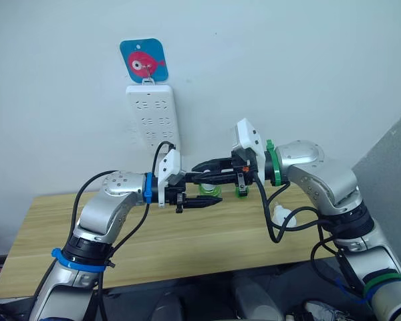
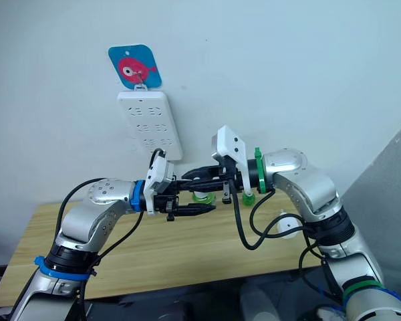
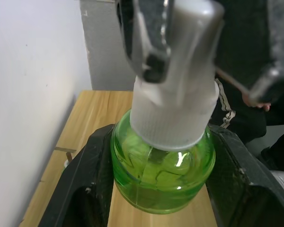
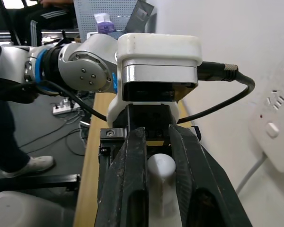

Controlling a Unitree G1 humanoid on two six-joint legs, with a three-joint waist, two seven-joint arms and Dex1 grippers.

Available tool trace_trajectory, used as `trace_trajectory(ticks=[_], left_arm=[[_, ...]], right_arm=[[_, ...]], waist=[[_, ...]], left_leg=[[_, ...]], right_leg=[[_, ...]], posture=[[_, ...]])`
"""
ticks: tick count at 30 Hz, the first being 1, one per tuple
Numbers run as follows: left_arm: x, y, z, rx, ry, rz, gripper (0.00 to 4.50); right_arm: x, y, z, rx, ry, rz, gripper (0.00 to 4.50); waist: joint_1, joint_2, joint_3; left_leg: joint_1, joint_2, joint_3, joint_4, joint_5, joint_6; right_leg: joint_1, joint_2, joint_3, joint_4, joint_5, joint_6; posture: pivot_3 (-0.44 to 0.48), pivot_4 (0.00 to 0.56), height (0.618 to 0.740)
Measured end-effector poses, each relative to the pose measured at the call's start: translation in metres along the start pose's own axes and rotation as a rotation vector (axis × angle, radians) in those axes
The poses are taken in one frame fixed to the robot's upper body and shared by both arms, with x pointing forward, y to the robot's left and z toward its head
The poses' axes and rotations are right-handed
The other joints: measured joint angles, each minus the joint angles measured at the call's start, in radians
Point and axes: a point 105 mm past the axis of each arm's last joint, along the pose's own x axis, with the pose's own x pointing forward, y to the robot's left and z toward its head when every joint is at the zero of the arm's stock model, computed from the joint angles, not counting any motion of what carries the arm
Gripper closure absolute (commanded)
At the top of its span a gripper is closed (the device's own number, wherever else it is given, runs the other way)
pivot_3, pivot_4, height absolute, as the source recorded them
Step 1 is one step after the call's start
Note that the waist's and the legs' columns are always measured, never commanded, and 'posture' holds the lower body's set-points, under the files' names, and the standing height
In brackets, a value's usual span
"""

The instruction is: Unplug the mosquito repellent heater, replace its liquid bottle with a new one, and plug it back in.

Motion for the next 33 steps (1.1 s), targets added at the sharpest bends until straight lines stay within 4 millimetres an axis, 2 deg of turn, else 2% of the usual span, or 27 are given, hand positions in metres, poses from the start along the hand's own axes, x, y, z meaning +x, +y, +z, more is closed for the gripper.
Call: trace_trajectory(ticks=[2,7,11,14,19,28,33], left_arm=[[0.0,0.003,-0.001,-0.007,-0.003,0.029,2.2],[-0.005,0.017,0.004,-0.001,-0.035,0.149,2.2],[-0.005,0.023,0.006,-0.007,-0.064,0.215,2.2],[-0.005,0.024,0.005,-0.013,-0.065,0.233,2.2],[-0.003,0.024,0.005,-0.014,-0.068,0.235,2.2],[-0.002,0.026,0.005,-0.013,-0.069,0.252,2.2],[-0.003,0.026,0.005,-0.011,-0.067,0.25,2.2]], right_arm=[[0.0,-0.001,0.001,0.01,-0.008,-0.008,2.41],[-0.008,-0.01,0.0,0.021,-0.058,-0.184,2.4],[-0.018,-0.008,-0.005,-0.001,-0.07,-0.36,2.4],[-0.016,-0.004,-0.008,0.004,-0.091,-0.458,2.4],[0.0,-0.007,-0.011,0.016,-0.105,-0.567,2.4],[0.006,-0.014,-0.017,0.03,-0.088,-0.622,2.4],[0.009,-0.012,-0.016,0.039,-0.094,-0.593,3.42]], waist=[[0.0,0.0,0.0],[0.004,0.0,0.0],[0.004,0.0,0.0],[0.001,0.0,0.0],[-0.002,0.0,0.0],[-0.001,0.0,0.0],[-0.001,0.0,0.0]], left_leg=[[0.0,0.0,0.0,0.0,0.0,0.0],[0.0,0.0,0.0,0.0,0.0,0.0],[0.0,0.0,0.0,0.0,0.0,0.0],[0.0,0.001,0.0,0.0,0.0,0.0],[0.001,0.001,0.001,0.0,0.0,0.0],[0.001,0.001,0.001,-0.001,0.0,0.0],[0.001,0.001,0.001,-0.001,0.0,0.0]], right_leg=[[0.0,0.0,0.0,0.0,0.0,0.0],[0.0,0.0,0.0,0.0,0.0,0.0],[0.0,0.0,0.001,0.0,0.0,0.0],[0.0,0.001,0.001,0.001,0.0,0.0],[0.0,0.003,0.002,0.001,-0.001,0.0],[0.0,0.002,0.002,0.0,-0.001,0.0],[0.0,0.002,0.002,0.0,-0.001,0.0]], posture=[[-0.167,0.094,0.74],[-0.173,0.101,0.74],[-0.187,0.105,0.74],[-0.209,0.106,0.74],[-0.209,0.106,0.74],[-0.203,0.104,0.74],[-0.203,0.104,0.74]])
